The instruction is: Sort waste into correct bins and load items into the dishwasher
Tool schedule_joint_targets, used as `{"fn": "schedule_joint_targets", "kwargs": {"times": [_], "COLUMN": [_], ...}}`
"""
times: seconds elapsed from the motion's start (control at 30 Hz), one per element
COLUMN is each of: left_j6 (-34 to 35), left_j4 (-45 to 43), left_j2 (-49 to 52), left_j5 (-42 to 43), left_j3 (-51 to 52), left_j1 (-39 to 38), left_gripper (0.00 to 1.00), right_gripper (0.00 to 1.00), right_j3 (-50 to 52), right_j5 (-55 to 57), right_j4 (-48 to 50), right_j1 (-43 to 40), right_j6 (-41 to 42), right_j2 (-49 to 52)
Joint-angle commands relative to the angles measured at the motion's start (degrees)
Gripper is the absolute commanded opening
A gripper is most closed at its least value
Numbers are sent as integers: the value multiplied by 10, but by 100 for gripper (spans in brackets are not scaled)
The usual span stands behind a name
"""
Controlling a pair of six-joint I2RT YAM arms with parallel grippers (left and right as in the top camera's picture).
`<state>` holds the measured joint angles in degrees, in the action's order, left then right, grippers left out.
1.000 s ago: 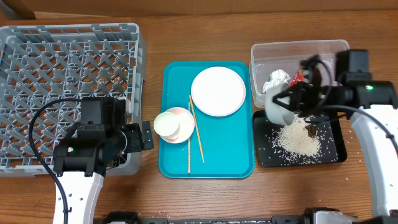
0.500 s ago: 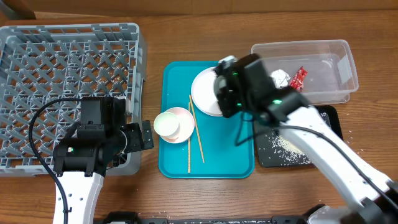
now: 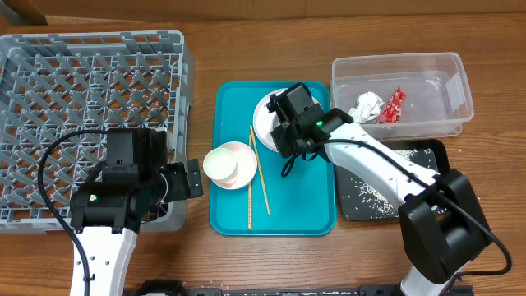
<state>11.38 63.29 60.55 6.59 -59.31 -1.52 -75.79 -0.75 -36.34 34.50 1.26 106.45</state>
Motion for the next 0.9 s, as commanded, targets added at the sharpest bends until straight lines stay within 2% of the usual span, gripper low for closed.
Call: {"fn": "schedule_joint_targets", "kwargs": {"times": [0.0, 0.1, 0.23, 0.4, 0.63, 0.87], "left_j6": [4, 43, 50, 56, 80, 80], "left_j4": [10, 26, 32, 32, 28, 29], "left_j2": [2, 2, 2, 2, 2, 2], "left_j5": [-47, -100, -106, -106, -106, -106], "left_j3": [-13, -13, -13, -13, -13, -13], "left_j1": [0, 2, 8, 8, 8, 7], "left_gripper": [100, 100, 100, 100, 100, 100], "right_gripper": [37, 38, 41, 41, 42, 41], "right_j3": [-45, -92, -120, -112, -93, -93], "right_j5": [-41, -101, -196, -198, -132, -132], "right_j4": [-39, -85, -97, -103, -94, -77], "right_j1": [-1, -1, 12, 50, 103, 117], "right_j6": [8, 26, 73, 99, 153, 171], "right_j2": [-31, -45, -49, -41, -17, 24]}}
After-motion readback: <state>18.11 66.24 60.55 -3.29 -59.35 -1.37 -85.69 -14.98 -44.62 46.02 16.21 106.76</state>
